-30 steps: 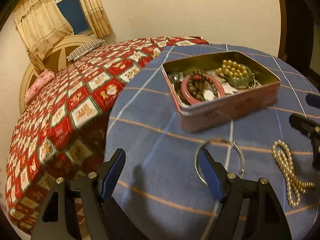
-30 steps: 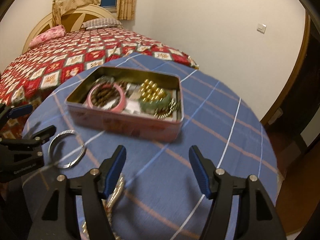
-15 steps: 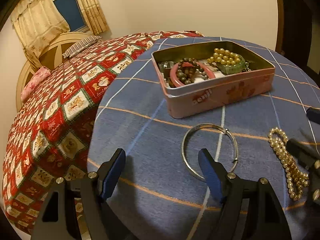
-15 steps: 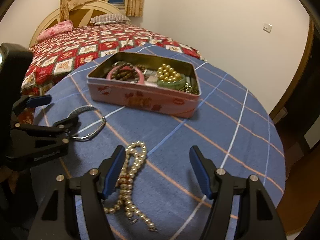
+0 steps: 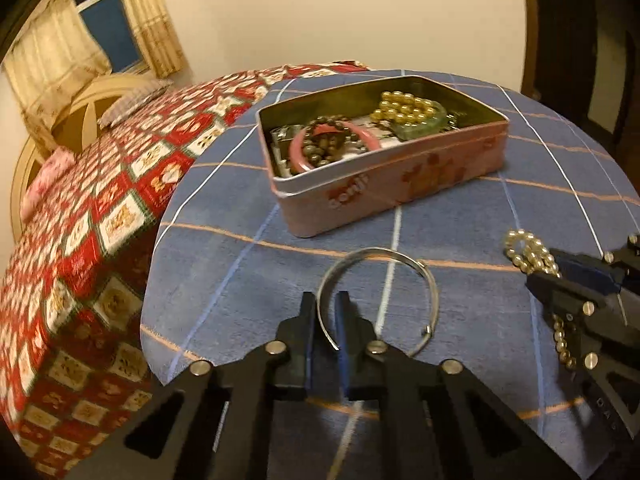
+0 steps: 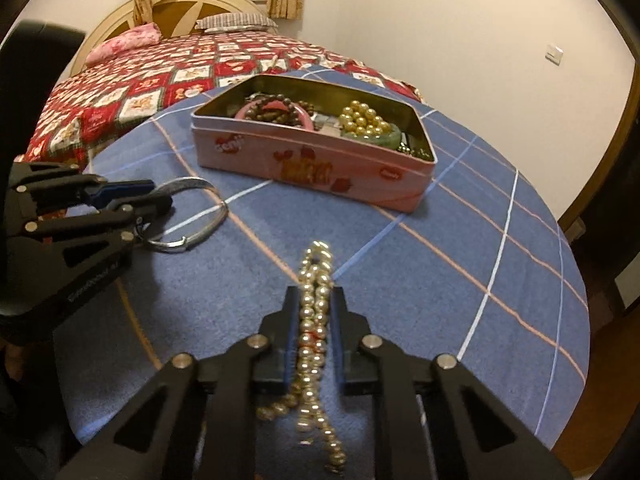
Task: Organize jewelry
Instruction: 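Grasp the silver bangle with the left gripper while the right gripper grasps the pearl necklace, then lift and carry the silver bangle and pearl necklace with both grippers over the tin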
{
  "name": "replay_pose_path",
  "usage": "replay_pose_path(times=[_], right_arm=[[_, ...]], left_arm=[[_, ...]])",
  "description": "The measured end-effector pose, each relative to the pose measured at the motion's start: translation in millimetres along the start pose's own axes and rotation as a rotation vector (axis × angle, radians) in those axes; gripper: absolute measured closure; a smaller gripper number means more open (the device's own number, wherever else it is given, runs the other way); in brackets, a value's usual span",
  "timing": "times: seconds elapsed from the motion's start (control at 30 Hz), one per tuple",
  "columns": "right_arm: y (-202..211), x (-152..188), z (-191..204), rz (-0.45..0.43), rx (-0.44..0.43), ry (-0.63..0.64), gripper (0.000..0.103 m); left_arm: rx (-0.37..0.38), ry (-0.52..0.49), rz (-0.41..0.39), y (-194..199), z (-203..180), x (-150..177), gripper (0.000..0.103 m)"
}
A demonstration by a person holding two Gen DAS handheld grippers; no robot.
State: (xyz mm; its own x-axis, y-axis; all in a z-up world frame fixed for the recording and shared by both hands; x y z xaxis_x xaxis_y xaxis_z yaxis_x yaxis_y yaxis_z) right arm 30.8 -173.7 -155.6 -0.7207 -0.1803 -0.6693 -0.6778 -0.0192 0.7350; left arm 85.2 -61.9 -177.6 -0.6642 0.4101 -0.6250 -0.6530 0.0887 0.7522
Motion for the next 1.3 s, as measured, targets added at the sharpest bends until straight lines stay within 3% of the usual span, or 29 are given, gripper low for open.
replay_pose_path(times=[0.7, 1.0, 1.3], right_arm=[[26.8, -12.3, -12.0, -0.099, -0.002, -0.039, 0.089], [34.0, -17.1, -16.1, -0.122, 0.005, -0.052, 0.089], [46.2, -26.2, -29.1, -0.151, 0.01, -0.075, 0.089]], left_arm=[[-0.054, 0.03, -0.126, 43.5, 17.8, -13.9, 0.1], [-0.08, 0.056, -0.143, 50.0, 26.8, -18.3, 0.1], [-0.065, 0.066, -0.178, 63.1, 29.1, -26.9, 0.1]])
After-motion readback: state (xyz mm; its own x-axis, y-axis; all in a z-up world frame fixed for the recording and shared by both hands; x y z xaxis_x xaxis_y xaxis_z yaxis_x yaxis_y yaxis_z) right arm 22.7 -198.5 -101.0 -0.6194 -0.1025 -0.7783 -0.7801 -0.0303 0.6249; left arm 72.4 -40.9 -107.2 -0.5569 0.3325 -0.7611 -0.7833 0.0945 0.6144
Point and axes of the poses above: each gripper's, at about its wrist camera, not at the fingertips, and y roughly against the way its jaws point, z to its left, x to its underside, the point moved 2 cm from there along -y, roughly the way its jaws point, and after that the axes turned 3 degrees about -y, right-handed, at the moved point
